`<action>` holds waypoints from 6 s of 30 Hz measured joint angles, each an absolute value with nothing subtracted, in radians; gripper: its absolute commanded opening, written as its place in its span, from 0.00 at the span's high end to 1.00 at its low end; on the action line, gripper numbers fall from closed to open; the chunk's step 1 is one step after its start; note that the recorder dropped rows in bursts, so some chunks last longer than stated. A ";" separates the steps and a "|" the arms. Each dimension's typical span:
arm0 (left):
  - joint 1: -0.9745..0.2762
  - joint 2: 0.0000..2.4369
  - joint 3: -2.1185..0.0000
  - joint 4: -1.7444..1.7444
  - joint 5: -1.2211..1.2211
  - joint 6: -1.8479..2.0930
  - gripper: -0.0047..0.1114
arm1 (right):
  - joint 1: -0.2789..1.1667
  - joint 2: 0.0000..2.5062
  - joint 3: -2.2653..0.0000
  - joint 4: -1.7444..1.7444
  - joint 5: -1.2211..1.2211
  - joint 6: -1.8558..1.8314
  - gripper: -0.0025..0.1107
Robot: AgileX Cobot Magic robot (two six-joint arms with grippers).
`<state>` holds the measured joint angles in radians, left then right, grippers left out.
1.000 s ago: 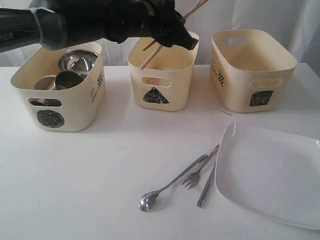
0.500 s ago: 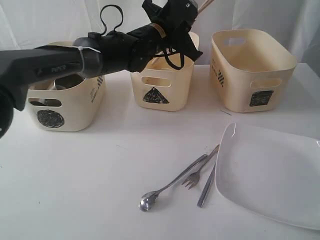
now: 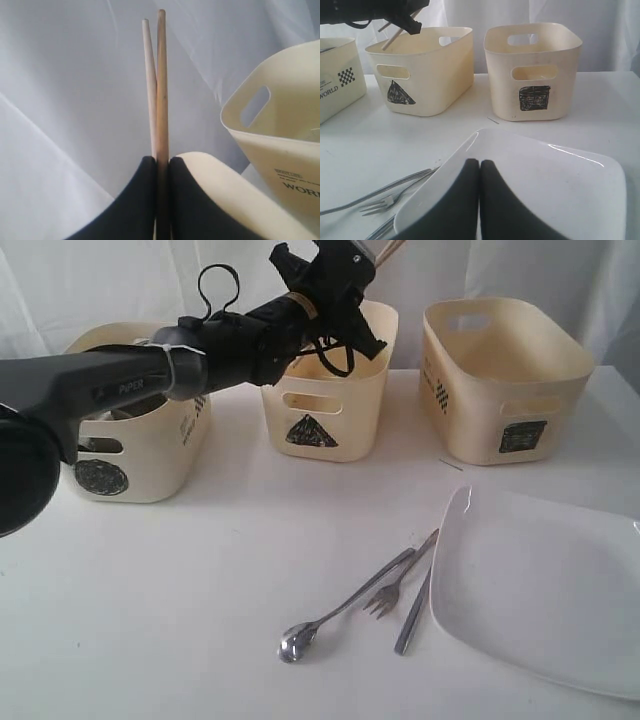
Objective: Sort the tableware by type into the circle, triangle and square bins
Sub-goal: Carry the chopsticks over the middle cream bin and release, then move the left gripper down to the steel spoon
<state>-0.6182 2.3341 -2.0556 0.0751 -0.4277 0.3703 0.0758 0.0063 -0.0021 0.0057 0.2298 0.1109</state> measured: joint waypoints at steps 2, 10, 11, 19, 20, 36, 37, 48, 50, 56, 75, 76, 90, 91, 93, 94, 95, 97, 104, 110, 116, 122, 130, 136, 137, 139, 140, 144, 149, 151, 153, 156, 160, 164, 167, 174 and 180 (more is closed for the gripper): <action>-0.618 2.334 -2.056 0.075 -0.428 0.368 0.96 | 0.076 0.006 -0.002 0.006 0.230 0.111 0.98; -0.618 2.334 -2.056 0.075 -0.419 0.367 0.96 | 0.076 0.006 -0.002 0.006 0.230 0.111 0.98; -0.618 2.334 -2.056 0.075 -0.415 0.365 0.96 | 0.076 0.006 -0.002 0.006 0.230 0.111 0.98; -0.627 2.334 -2.056 0.075 -0.372 0.285 0.96 | 0.076 0.006 -0.002 0.006 0.230 0.111 0.98; -0.627 2.334 -2.056 0.075 -0.370 0.282 0.96 | 0.076 0.006 -0.002 0.006 0.230 0.111 0.98; -0.650 2.330 -2.056 0.073 -0.315 0.301 0.96 | 0.076 0.006 -0.002 0.006 0.230 0.111 0.98; -0.655 2.330 -2.056 0.073 -0.302 0.306 0.96 | 0.076 0.006 -0.002 0.006 0.230 0.111 0.98; -0.665 2.326 -2.056 0.075 -0.246 0.315 0.96 | 0.076 0.006 -0.002 0.006 0.230 0.111 0.98; -0.667 2.326 -2.056 0.075 -0.249 0.315 0.96 | 0.076 0.006 -0.002 0.006 0.230 0.111 0.98; -0.669 2.326 -2.056 0.075 -0.258 0.315 0.96 | 0.076 0.006 -0.002 0.006 0.230 0.111 0.98; -0.652 2.326 -2.056 0.050 -0.237 0.315 0.86 | 0.076 0.006 -0.002 0.006 0.230 0.111 0.98; -0.652 2.326 -2.056 0.050 -0.237 0.315 0.86 | 0.076 0.006 -0.002 0.006 0.230 0.111 0.98; -0.652 2.326 -2.056 0.042 -0.237 0.278 0.57 | 0.076 0.006 -0.002 0.006 0.230 0.111 0.98; -0.652 2.326 -2.056 0.042 -0.236 0.271 0.57 | 0.076 0.006 -0.002 0.006 0.230 0.111 0.98; -0.652 2.326 -2.056 0.042 -0.221 0.254 0.57 | 0.076 0.006 -0.002 0.006 0.230 0.111 0.98; -0.652 2.326 -2.056 0.042 -0.211 0.249 0.57 | 0.076 0.006 -0.002 0.006 0.230 0.111 0.98; -0.652 2.326 -2.056 0.042 -0.200 0.241 0.57 | 0.076 0.006 -0.002 0.006 0.230 0.111 0.98; -0.652 2.324 -2.056 0.042 -0.184 0.229 0.57 | 0.076 0.006 -0.002 0.006 0.230 0.111 0.98; -0.652 2.302 -2.056 0.042 -0.141 0.200 0.57 | 0.076 0.006 -0.002 0.006 0.230 0.111 0.98; -0.656 2.252 -2.056 0.042 -0.044 0.198 0.59 | 0.076 0.006 -0.002 0.006 0.230 0.111 0.98; -0.675 2.235 -2.058 0.042 0.053 0.198 0.62 | 0.076 0.006 -0.002 0.006 0.230 0.111 0.98; -0.708 2.235 -2.058 0.042 0.103 0.183 0.62 | 0.076 0.006 -0.002 0.006 0.230 0.111 0.98; -0.786 2.235 -2.042 0.042 0.236 0.140 0.64 | 0.076 0.006 -0.002 0.006 0.230 0.111 0.98; -0.781 2.233 -2.042 0.047 0.483 0.063 0.64 | 0.076 0.006 -0.002 0.006 0.230 0.111 0.98; -0.780 2.229 -2.042 0.049 0.529 0.065 0.64 | 0.076 0.006 -0.002 0.006 0.230 0.111 0.98; -0.780 2.219 -2.042 0.049 0.605 0.074 0.64 | 0.076 0.006 -0.002 0.006 0.230 0.111 0.98; -0.780 2.209 -2.042 0.049 0.641 0.078 0.64 | 0.076 0.006 -0.002 0.006 0.230 0.111 0.98; -0.780 2.140 -2.042 0.049 0.770 0.086 0.64 | 0.076 0.006 -0.002 0.006 0.230 0.111 0.98; -0.780 2.106 -2.042 0.021 0.908 0.089 0.64 | 0.076 0.006 -0.002 0.006 0.230 0.111 0.98; -0.780 2.106 -2.024 -0.008 0.955 0.100 0.64 | 0.076 0.006 -0.002 0.006 0.230 0.111 0.98; -0.780 2.106 -1.988 -0.028 0.979 0.106 0.64 | 0.076 0.006 -0.002 0.006 0.230 0.111 0.98; -0.780 2.106 -1.892 -0.084 0.990 0.127 0.64 | 0.076 0.006 -0.002 0.006 0.230 0.111 0.98; -0.780 2.106 -1.825 -0.149 0.991 0.150 0.64 | 0.076 0.006 -0.002 0.006 0.230 0.111 0.98; -0.782 2.097 -1.797 -0.187 0.983 0.165 0.64 | 0.076 0.006 -0.002 0.006 0.230 0.111 0.98; -0.793 2.076 -1.779 -0.192 0.974 0.171 0.64 | 0.076 0.006 -0.002 0.006 0.230 0.111 0.98; -0.830 2.010 -1.731 -0.194 0.946 0.173 0.64 | 0.076 0.006 -0.002 0.006 0.230 0.111 0.98; -0.876 1.954 -1.644 -0.192 0.919 0.173 0.64 | 0.076 0.006 -0.002 0.006 0.230 0.111 0.98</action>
